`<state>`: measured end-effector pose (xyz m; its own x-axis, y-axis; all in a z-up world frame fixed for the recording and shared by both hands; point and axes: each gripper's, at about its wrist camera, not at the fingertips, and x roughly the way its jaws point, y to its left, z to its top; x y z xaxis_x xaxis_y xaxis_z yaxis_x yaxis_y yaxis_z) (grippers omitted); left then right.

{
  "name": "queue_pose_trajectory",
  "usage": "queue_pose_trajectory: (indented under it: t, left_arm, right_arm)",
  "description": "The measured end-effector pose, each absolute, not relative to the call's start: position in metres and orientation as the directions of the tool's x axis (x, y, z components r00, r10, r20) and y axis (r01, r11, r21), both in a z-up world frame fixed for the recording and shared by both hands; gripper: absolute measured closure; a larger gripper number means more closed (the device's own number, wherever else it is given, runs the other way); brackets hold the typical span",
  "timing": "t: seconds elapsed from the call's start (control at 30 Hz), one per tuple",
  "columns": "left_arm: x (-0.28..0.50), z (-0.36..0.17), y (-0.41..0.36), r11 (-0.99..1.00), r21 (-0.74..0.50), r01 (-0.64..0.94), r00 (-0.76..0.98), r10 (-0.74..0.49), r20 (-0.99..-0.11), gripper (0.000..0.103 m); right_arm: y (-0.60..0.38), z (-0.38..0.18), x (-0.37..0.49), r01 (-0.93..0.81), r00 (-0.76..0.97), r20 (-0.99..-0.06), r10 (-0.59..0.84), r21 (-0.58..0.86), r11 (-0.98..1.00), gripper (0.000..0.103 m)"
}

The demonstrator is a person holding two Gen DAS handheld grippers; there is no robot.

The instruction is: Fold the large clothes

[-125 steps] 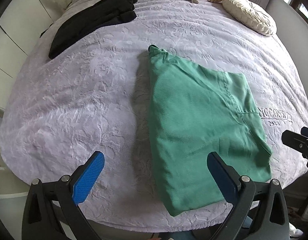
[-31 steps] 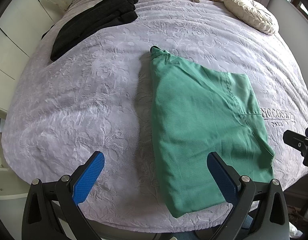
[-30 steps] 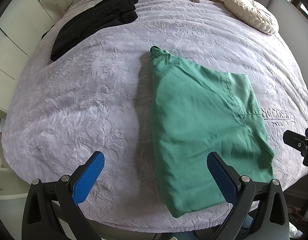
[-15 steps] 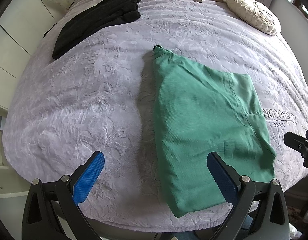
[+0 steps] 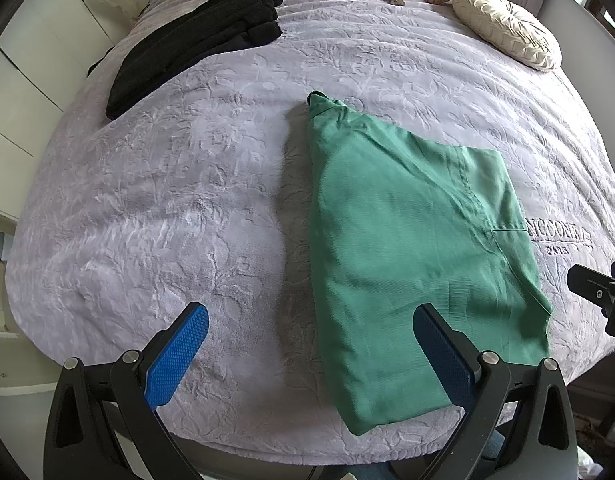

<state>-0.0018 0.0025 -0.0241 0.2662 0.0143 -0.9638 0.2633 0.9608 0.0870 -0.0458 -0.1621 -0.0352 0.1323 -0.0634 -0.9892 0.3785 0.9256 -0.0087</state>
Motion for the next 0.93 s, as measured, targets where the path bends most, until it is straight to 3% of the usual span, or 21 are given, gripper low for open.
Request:
queue_pose_trajectory:
  t: [0.93]
  left_arm:
    - [-0.0029, -0.0241, 0.0009, 0.969, 0.086, 0.233, 0.270, 0.020, -0.963, 0.000]
  right_arm:
    - [-0.1622, -0.0356, -0.0489, 0.381, 0.128, -0.990, -0.062, -0.009, 0.924, 0.000]
